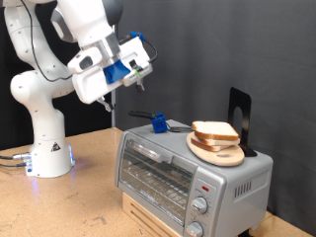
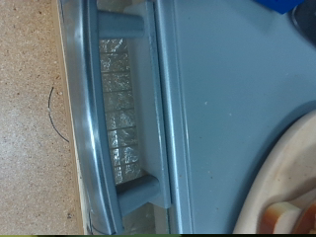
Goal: Make a piece of toast with the oven
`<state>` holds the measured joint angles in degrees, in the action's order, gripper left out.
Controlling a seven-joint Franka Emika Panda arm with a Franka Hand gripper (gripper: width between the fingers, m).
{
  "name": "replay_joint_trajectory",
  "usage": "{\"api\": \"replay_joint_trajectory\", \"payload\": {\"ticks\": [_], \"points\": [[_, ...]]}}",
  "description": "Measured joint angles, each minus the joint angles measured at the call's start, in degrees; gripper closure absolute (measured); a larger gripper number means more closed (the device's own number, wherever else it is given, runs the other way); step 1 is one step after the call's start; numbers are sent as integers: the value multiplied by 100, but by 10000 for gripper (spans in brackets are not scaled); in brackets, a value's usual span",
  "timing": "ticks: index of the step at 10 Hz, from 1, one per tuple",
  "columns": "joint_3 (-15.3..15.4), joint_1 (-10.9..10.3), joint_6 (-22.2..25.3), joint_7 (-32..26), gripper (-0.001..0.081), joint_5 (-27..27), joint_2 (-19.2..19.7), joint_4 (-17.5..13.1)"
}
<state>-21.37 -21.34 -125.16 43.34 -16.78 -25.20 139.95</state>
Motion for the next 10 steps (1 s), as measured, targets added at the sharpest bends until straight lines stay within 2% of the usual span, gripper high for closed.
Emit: {"api": "replay_joint_trajectory", "payload": {"ticks": [3, 5, 10], "points": [[4, -18, -58, -6, -2, -3, 88, 2], [45, -11, -273, 83, -2, 101, 178, 267], [163, -17, -1372, 113, -2, 77, 788, 803]]}}
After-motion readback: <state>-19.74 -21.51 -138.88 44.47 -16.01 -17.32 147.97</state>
